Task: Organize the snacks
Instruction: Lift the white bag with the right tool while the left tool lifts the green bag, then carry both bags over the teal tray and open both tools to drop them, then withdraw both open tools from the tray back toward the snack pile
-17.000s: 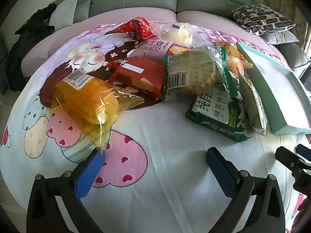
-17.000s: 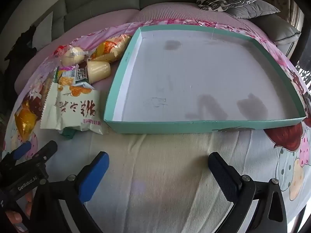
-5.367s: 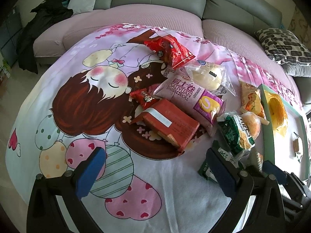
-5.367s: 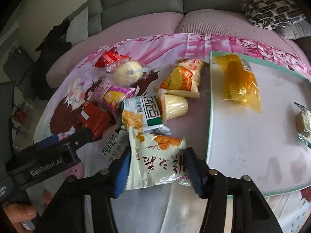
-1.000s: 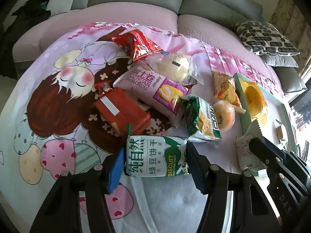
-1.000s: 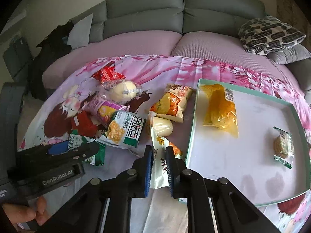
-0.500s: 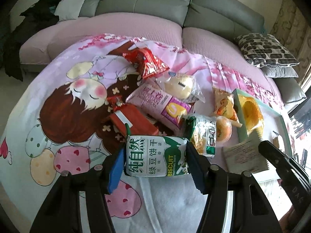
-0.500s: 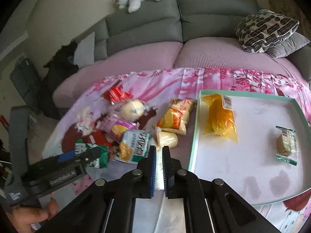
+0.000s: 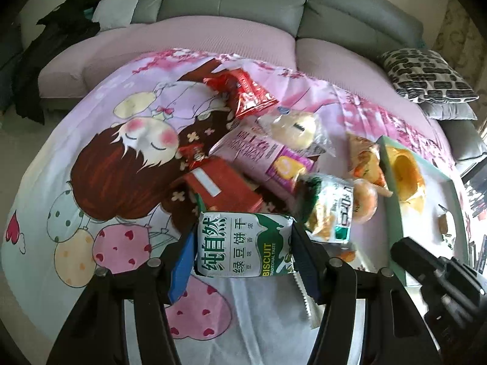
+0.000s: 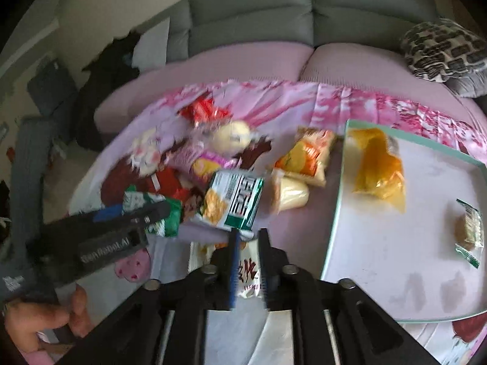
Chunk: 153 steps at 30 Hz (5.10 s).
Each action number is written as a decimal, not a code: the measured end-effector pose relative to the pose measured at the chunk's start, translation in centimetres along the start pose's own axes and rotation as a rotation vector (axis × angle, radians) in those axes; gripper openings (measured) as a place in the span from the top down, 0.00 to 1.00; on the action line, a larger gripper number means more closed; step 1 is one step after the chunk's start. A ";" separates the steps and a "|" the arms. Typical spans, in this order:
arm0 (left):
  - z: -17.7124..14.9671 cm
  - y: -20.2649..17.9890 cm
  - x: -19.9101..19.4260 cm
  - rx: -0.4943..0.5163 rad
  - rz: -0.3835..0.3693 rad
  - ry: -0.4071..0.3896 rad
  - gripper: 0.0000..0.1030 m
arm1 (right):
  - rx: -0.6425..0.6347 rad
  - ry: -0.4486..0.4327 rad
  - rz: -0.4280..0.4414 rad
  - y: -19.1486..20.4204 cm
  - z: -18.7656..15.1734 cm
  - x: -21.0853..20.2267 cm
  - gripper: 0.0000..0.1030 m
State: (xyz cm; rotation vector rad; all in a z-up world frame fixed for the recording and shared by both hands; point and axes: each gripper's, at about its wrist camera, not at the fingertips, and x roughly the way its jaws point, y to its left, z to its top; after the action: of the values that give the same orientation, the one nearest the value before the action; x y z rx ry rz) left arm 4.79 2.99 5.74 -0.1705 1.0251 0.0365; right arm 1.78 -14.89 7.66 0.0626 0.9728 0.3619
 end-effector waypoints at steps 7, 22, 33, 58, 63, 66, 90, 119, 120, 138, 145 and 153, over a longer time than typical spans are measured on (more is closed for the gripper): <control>-0.3 0.8 0.7 -0.006 0.039 0.029 0.39 | -0.030 0.059 -0.015 0.6 -0.6 1.4 0.40; -0.6 1.0 1.6 0.001 0.070 0.060 0.39 | -0.185 0.163 -0.091 3.6 -2.1 4.2 0.28; -0.7 0.9 2.5 0.003 0.070 0.089 0.36 | -0.091 0.170 -0.088 2.0 -1.9 4.7 0.33; 0.4 1.1 -1.2 -0.006 0.036 -0.051 0.37 | -0.018 0.006 -0.020 1.2 0.0 -0.1 0.43; 0.6 0.8 -1.7 -0.012 0.032 -0.071 0.37 | 0.048 -0.026 -0.037 -0.4 0.3 -1.3 0.43; 0.7 0.4 -2.1 -0.013 0.021 -0.090 0.37 | 0.087 -0.059 -0.056 -1.7 0.5 -2.4 0.43; 0.3 -16.7 -2.6 0.357 -0.180 -0.095 0.37 | 0.572 -0.143 -0.371 -19.3 -3.3 -8.5 0.41; 1.2 -21.1 -1.1 0.359 -0.105 -0.099 0.25 | 0.655 -0.124 -0.401 -22.3 -4.8 -8.6 0.08; 1.3 -20.7 -1.1 0.347 -0.103 -0.103 0.25 | 0.655 -0.121 -0.401 -22.3 -4.8 -8.5 0.02; 3.0 -16.1 -1.4 0.230 0.032 -0.225 0.01 | 0.604 -0.129 -0.422 -21.2 -4.3 -8.2 0.00; 3.9 -14.7 -2.0 0.225 0.045 -0.242 0.00 | 0.589 -0.132 -0.453 -20.3 -3.8 -8.0 0.00; 5.4 -13.1 -2.5 0.225 0.091 -0.245 0.00 | 0.544 -0.137 -0.469 -18.5 -2.2 -7.2 0.00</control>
State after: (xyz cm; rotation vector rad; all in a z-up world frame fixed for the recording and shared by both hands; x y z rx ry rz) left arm 9.54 -8.92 12.24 0.0847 0.7848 0.0234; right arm 1.37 -34.86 8.15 0.3426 0.8955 -0.3410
